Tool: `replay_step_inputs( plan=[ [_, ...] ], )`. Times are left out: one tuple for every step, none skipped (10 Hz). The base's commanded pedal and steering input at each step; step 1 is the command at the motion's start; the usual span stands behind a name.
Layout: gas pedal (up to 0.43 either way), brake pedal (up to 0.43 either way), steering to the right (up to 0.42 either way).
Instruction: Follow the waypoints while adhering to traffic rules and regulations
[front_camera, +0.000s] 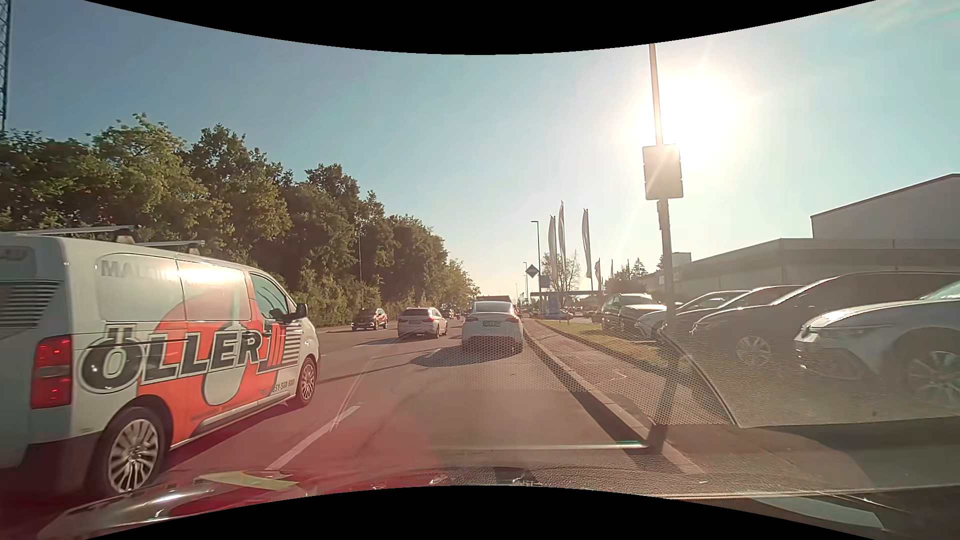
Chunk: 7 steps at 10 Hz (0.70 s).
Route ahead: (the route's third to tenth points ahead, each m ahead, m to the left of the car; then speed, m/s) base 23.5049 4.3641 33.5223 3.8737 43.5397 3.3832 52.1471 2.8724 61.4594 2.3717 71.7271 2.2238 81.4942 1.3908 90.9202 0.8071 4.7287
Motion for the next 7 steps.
replay_step_inputs(
  plan=[
    [0.0,0.0,0.002],
    [0.0,0.0,0.004],
    [0.0,0.0,0.003],
    [0.0,0.0,0.004],
    [0.0,0.0,0.004],
    [0.0,0.0,0.004],
    [0.0,0.0,0.003]
  ],
)
